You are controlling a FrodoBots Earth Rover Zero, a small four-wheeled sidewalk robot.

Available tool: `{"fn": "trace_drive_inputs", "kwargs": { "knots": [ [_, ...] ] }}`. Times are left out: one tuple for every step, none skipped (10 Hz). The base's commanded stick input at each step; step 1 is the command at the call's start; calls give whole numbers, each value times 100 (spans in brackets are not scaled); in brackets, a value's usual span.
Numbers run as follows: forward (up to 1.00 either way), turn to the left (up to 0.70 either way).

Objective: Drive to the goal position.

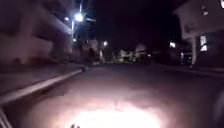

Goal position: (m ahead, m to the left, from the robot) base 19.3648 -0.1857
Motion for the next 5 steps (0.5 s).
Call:
{"fn": "trace_drive_inputs", "kwargs": {
  "knots": [
    [100, 0],
    [100, 0],
    [100, 0],
    [100, 0],
    [100, 0]
  ]
}}
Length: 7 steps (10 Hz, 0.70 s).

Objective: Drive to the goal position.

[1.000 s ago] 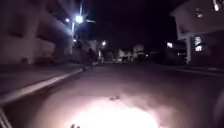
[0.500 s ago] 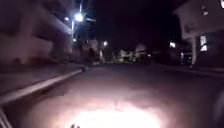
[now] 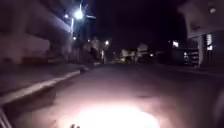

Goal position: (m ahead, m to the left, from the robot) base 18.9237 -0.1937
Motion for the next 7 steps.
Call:
{"fn": "trace_drive_inputs", "kwargs": {
  "knots": [
    [100, 0],
    [100, 0],
    [100, 0],
    [100, 0],
    [100, 0],
    [100, 0],
    [100, 0]
  ]
}}
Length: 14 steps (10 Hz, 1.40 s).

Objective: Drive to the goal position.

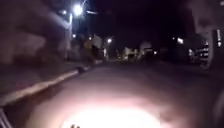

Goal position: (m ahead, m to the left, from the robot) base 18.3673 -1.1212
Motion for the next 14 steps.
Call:
{"fn": "trace_drive_inputs", "kwargs": {
  "knots": [
    [100, 0],
    [100, 0],
    [100, 0],
    [100, 0],
    [100, 0],
    [100, -3],
    [100, -25],
    [100, -27],
    [100, -19],
    [100, 0],
    [100, 0],
    [100, 0],
    [100, 0],
    [100, 0]
  ]
}}
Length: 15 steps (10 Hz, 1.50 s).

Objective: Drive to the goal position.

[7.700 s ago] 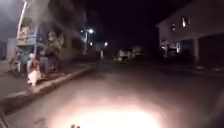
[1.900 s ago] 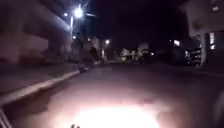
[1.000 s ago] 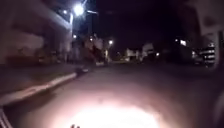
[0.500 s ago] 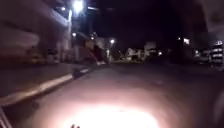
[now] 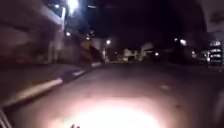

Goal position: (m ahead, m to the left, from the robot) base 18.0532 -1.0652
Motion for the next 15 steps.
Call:
{"fn": "trace_drive_inputs", "kwargs": {
  "knots": [
    [100, 0],
    [100, 0],
    [100, 0],
    [100, 0],
    [100, 0],
    [100, 0],
    [100, 0],
    [100, 0],
    [100, -6],
    [100, -27],
    [100, -27],
    [100, -27],
    [100, -27],
    [100, -27],
    [100, -27]
  ]
}}
